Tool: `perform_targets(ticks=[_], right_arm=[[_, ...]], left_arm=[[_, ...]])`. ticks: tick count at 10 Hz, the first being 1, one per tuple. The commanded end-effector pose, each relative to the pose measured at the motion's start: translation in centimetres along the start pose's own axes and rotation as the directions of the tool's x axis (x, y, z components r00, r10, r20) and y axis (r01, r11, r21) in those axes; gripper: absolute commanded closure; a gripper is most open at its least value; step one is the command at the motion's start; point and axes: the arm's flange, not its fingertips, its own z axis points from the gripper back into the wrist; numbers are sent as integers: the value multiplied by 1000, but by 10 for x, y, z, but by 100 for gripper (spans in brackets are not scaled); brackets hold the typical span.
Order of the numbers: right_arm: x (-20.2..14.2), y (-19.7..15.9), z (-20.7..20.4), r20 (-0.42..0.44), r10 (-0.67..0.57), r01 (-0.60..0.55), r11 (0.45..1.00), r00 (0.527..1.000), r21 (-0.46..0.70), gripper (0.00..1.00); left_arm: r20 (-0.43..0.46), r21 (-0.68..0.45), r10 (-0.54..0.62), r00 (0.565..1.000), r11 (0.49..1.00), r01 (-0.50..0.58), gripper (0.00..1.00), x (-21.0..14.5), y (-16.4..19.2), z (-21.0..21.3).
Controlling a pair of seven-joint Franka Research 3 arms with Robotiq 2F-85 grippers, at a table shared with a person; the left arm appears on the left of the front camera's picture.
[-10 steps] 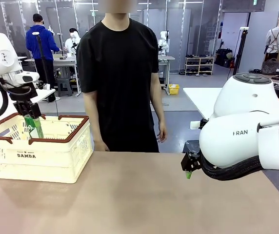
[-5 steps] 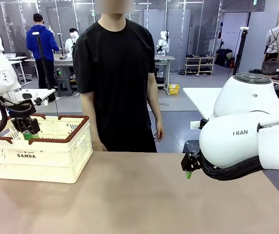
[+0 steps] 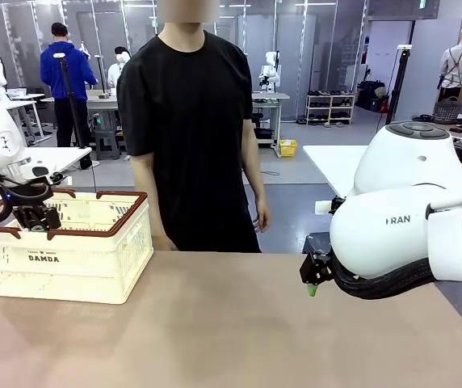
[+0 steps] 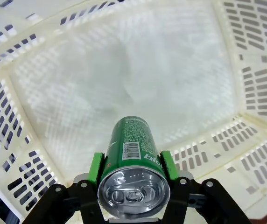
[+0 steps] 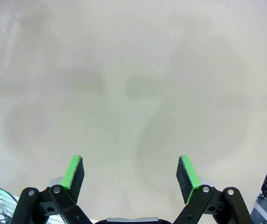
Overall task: Place the drinks into the Shopping basket.
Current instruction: Pick up one drink and place it into the Shopping basket.
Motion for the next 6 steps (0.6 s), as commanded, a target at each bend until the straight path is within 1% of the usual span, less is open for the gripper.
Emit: perform_targets(ticks=[1, 3, 6], right_arm=[[0, 0, 0, -1, 7, -7, 1000, 1000, 5, 0], [0, 0, 0, -1, 7, -7, 1000, 1000, 5, 0], [0, 0, 0, -1, 7, -7, 1000, 1000, 5, 0]], left_arm=[[-47, 27, 46, 998, 999, -45, 42, -1, 3, -13], [-52, 12, 58, 997, 998, -57, 42, 2, 3, -25], [-31, 0, 62, 998, 998, -62, 42, 8, 1, -39]])
